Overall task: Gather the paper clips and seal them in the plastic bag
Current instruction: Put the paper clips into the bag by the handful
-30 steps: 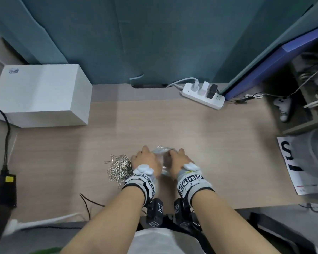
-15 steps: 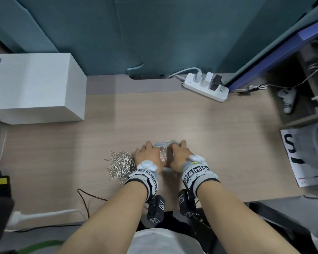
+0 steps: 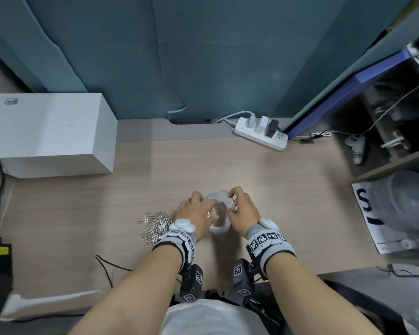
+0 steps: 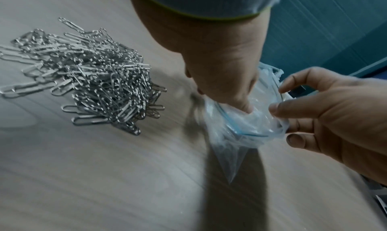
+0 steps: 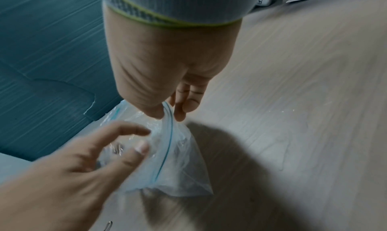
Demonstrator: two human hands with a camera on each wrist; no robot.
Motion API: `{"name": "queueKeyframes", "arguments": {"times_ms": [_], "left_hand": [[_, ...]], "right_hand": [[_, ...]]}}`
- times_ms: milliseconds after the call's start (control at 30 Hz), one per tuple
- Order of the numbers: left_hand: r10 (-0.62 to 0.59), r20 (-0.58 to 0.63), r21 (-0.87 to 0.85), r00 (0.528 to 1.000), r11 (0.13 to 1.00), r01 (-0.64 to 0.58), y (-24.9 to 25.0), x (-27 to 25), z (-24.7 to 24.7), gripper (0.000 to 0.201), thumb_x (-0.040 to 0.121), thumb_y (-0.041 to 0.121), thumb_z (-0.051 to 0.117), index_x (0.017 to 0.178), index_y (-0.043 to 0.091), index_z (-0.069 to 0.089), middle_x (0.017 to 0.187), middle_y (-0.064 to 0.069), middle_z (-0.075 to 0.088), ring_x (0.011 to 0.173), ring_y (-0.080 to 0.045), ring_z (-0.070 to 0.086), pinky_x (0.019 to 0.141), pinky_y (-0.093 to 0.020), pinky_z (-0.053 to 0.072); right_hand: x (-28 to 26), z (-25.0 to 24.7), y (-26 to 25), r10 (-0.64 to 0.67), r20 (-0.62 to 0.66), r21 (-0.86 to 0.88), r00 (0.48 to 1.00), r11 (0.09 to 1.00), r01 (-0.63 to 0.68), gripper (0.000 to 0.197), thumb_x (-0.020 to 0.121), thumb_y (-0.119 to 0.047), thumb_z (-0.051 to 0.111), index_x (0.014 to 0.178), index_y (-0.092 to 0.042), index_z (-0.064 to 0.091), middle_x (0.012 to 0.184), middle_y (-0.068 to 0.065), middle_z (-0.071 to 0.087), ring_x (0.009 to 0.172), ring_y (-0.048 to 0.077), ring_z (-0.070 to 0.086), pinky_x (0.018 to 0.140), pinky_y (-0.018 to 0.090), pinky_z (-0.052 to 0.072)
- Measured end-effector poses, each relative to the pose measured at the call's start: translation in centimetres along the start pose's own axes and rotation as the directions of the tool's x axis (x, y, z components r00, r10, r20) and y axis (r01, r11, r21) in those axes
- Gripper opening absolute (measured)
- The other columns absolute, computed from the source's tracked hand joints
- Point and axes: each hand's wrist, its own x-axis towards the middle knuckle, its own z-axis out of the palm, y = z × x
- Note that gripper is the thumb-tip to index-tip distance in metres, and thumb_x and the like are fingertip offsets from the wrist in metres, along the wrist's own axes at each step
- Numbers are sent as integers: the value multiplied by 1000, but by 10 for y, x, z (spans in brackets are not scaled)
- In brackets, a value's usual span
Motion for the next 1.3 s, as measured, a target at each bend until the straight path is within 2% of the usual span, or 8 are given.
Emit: {"name": "queueKeyframes", "arguments": {"times_ms": [200,367,467,600,800,1100,1200,1300], "left_hand": [[-74,-147,25,986,997,79,-26,-18,-19,48,96,57,43,139,37,35,116,-2,41,86,-23,56,84,-37,46],[-404,8,2,915,915,404,-62,-46,-27,59,87,55,62,135,33,37,121,-6,32,87,-32,58,76,-36,51],[-489,106,-41,866,868,495,-72,-58,-20,66,82,59,70,134,39,34,124,-5,27,97,-31,56,77,-36,51],[-454,148,-90,879,878,469,-80,-61,-5,55,84,46,74,127,38,40,119,-4,26,90,-29,51,80,-36,53],[-407,90,-152,909,896,417,-88,-56,12,23,95,25,62,105,29,41,115,-10,39,79,-33,55,75,-38,53],[-374,99,-149,922,911,385,-98,-53,13,13,94,19,48,104,27,49,107,-5,45,76,-28,58,66,-32,48],[-353,83,-161,932,918,362,-102,-52,14,13,95,17,48,98,29,44,106,-4,46,82,-25,63,71,-35,56],[-326,75,-183,942,924,335,-101,-53,9,11,98,15,52,99,25,49,103,-1,47,74,-16,58,60,-26,47]], "right_hand": [[1,-7,-3,10,-68,-5,998,1000,-10,40,89,-18,56,115,-42,38,109,0,57,77,23,61,72,45,55],[2,-7,-3,18,-136,9,991,1000,-17,41,91,-28,64,118,-39,35,112,-2,55,70,13,59,62,35,46],[3,-4,-6,-6,-138,12,990,1000,8,33,91,-21,64,110,-33,40,109,0,55,73,9,54,60,29,41],[4,3,-11,-16,-130,8,991,1000,17,29,90,-14,64,99,-31,42,101,0,54,75,12,54,58,24,38],[3,13,-14,-32,-114,21,993,999,35,24,88,-16,64,95,-28,45,99,-1,53,83,20,56,71,34,42],[2,13,-25,5,-106,92,994,996,5,22,90,-25,64,107,-26,50,89,2,61,81,20,59,70,34,47],[3,11,-26,38,-112,121,993,992,-25,22,90,-22,64,107,-26,52,89,2,63,82,21,61,71,34,48],[6,11,-26,57,-125,134,990,990,-40,23,88,-20,64,107,-26,52,89,1,63,83,20,61,72,34,49]]}}
